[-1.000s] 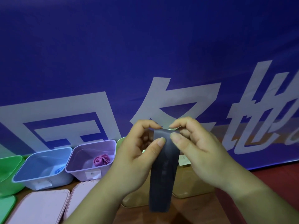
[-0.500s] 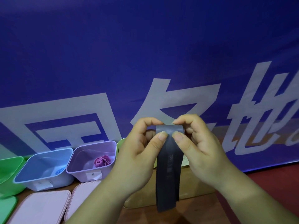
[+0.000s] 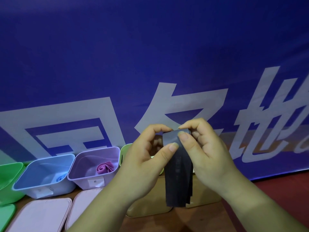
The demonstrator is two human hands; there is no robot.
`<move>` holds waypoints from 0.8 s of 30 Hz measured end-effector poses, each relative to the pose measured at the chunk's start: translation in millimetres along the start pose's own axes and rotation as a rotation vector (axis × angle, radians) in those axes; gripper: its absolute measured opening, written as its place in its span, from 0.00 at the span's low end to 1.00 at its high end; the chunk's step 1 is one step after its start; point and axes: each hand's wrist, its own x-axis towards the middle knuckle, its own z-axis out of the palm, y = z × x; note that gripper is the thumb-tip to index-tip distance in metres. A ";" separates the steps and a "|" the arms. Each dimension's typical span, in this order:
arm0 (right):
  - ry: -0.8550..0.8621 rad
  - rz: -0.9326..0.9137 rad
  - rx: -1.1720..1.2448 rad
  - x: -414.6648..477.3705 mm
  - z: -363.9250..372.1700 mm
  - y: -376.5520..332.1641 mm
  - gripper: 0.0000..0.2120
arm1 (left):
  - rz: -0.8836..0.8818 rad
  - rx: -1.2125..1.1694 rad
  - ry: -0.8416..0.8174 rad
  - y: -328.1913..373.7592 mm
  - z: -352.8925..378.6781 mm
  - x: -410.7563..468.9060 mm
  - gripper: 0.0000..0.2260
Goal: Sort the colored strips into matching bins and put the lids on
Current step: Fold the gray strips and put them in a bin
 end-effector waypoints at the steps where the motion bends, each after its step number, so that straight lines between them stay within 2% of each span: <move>1: -0.001 0.011 -0.002 0.3 0.6 0.3 0.11 | 0.010 0.026 0.004 -0.3 -0.9 0.2 0.11; 4: 0.019 0.053 0.002 0.0 3.1 -0.1 0.09 | 0.037 0.109 0.013 -5.4 -3.1 0.7 0.13; 8: 0.040 0.135 0.026 -2.2 6.5 -1.0 0.13 | 0.099 0.268 0.049 -8.9 -4.4 -0.5 0.11; 12: 0.057 0.228 0.036 -2.4 8.2 2.1 0.10 | 0.152 0.411 0.040 -13.8 -3.8 -0.2 0.12; 15: 0.069 0.282 0.051 -3.7 11.5 3.4 0.15 | 0.187 0.472 0.041 -17.5 -2.6 -1.4 0.10; 18: 0.094 0.265 0.055 -5.5 13.9 2.6 0.19 | 0.204 0.533 0.022 -20.0 -2.2 -2.8 0.09; 24: 0.030 0.149 0.005 -10.2 11.4 -0.3 0.16 | 0.188 0.476 0.012 -19.1 -0.4 -5.6 0.09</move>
